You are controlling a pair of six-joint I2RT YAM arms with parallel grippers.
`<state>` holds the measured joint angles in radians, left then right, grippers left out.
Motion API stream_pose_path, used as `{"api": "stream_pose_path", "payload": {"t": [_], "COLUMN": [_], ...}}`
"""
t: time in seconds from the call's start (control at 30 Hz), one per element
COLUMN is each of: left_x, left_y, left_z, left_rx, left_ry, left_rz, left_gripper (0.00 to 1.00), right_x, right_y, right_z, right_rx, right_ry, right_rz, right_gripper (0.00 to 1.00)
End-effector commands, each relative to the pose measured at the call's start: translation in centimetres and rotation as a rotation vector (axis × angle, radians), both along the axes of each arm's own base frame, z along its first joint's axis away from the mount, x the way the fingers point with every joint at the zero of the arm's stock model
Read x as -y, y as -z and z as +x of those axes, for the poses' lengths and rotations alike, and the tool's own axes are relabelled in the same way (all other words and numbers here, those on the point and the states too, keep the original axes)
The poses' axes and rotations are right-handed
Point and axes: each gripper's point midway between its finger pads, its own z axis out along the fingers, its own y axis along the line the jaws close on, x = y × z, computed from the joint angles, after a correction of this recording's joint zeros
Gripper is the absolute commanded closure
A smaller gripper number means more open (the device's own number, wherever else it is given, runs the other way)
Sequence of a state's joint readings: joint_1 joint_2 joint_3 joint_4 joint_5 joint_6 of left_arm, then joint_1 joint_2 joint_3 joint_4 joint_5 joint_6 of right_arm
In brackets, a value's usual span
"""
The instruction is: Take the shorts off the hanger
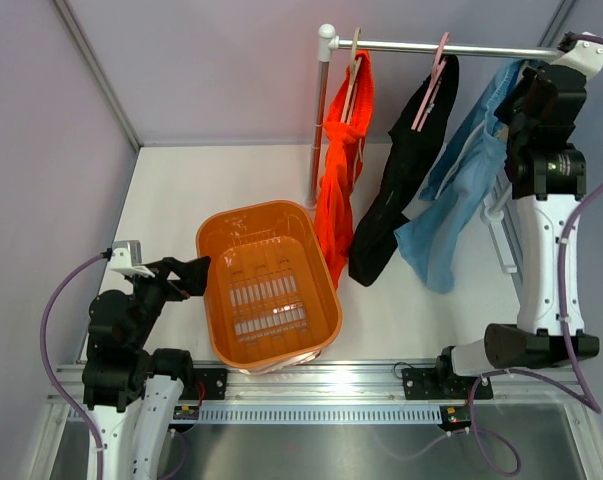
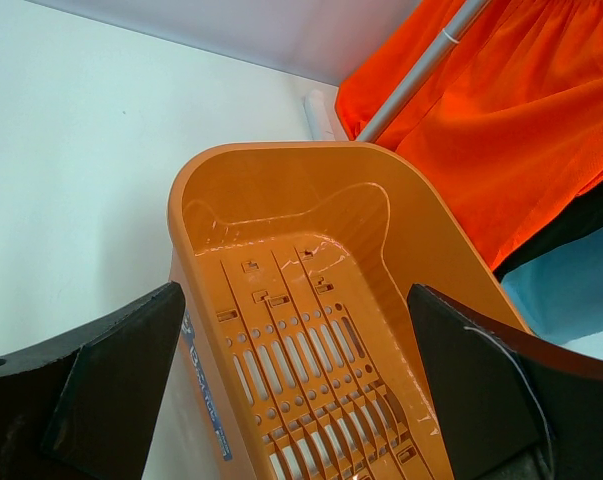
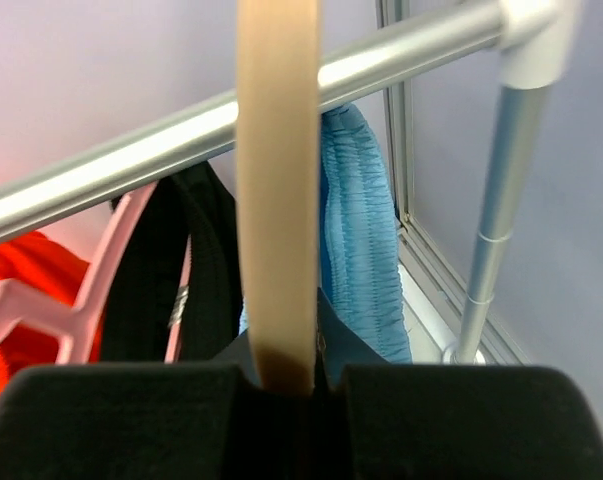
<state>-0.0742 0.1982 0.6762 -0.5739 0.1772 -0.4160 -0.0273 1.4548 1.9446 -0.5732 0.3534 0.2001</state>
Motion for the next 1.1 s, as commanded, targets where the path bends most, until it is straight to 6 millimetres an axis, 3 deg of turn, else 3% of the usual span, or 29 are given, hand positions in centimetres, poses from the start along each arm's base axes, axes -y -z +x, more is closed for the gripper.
{"api": "stream_pose_path", "payload": {"t": [0.0, 0.03, 0.07, 0.1, 0.13, 0.17, 0.2, 0.23, 0.27, 0.3, 0.33, 0.37, 0.43, 0.47, 0.53, 0.57, 0.7, 0.87, 1.0, 1.07], "left_x": [0.4, 0.5, 0.5, 0.5, 0.5, 0.5, 0.6, 0.6, 0.7, 0.8, 0.9, 0.9, 1.1, 1.2, 1.6, 1.8, 4.6, 6.5, 6.9, 7.2], "left_y": [-0.7, -0.7, -0.7, -0.7, -0.7, -0.7, -0.7, -0.6, -0.6, -0.6, -0.6, -0.5, -0.5, -0.4, -0.5, -0.4, -1.3, -3.3, -7.3, -7.6], "left_z": [0.4, 0.4, 0.4, 0.4, 0.4, 0.4, 0.4, 0.4, 0.5, 0.5, 0.5, 0.5, 0.5, 0.6, 0.6, 0.6, -0.1, -0.7, -2.0, -1.6], "left_rx": [0.031, 0.030, 0.029, 0.028, 0.028, 0.030, 0.028, 0.026, 0.024, 0.023, 0.022, 0.021, 0.018, 0.015, 0.018, 0.019, 0.063, 0.086, 0.166, 0.140], "left_ry": [0.022, 0.025, 0.026, 0.028, 0.029, 0.029, 0.032, 0.035, 0.037, 0.046, 0.049, 0.051, 0.064, 0.071, 0.094, 0.112, 0.289, 0.406, 0.448, 0.462], "left_rz": [-0.005, -0.004, -0.005, -0.004, -0.004, -0.002, -0.004, -0.003, -0.003, 0.000, -0.001, 0.001, 0.003, 0.002, 0.003, 0.007, -0.004, -0.054, -0.051, -0.060], "left_gripper": [0.01, 0.01, 0.01, 0.01, 0.01, 0.01, 0.01, 0.01, 0.01, 0.01, 0.01, 0.01, 0.01, 0.01, 0.01, 0.01, 0.03, 0.05, 0.05, 0.05], "right_x": [-0.7, -0.8, -1.4, -1.8, -2.2, -3.2, -3.7, -4.3, -5.7, -6.7, -7.4, -9.2, -11.1, -12.7, -13.9, -15.0, -16.5, -17.8, -18.4, -18.9], "right_y": [-5.3, -3.9, -4.6, -2.8, -2.3, -2.9, -0.8, -0.3, -0.8, 1.3, 1.9, 1.9, 4.2, 4.7, 6.0, 6.6, 7.3, 7.5, 7.9, 7.7], "right_z": [-4.5, -4.7, -6.4, -6.5, -7.2, -9.1, -9.7, -10.7, -13.1, -13.6, -14.8, -17.3, -19.1, -21.5, -23.4, -25.5, -30.4, -32.7, -32.6, -32.5], "right_rx": [0.163, 0.136, 0.166, 0.132, 0.125, 0.149, 0.099, 0.095, 0.124, 0.078, 0.073, 0.084, 0.036, 0.022, -0.011, -0.028, -0.043, -0.044, -0.057, -0.045], "right_ry": [-0.029, -0.033, -0.059, -0.077, -0.098, -0.147, -0.166, -0.190, -0.267, -0.307, -0.342, -0.444, -0.537, -0.628, -0.695, -0.764, -0.878, -0.964, -1.002, -1.042], "right_rz": [0.033, 0.050, 0.061, 0.083, 0.092, 0.104, 0.139, 0.155, 0.171, 0.207, 0.220, 0.235, 0.275, 0.287, 0.299, 0.300, 0.264, 0.280, 0.295, 0.304], "right_gripper": [1.00, 1.00, 1.00, 1.00, 1.00, 1.00, 1.00, 1.00, 1.00, 1.00, 1.00, 1.00, 1.00, 1.00, 1.00, 1.00, 1.00, 1.00, 1.00, 1.00]}}
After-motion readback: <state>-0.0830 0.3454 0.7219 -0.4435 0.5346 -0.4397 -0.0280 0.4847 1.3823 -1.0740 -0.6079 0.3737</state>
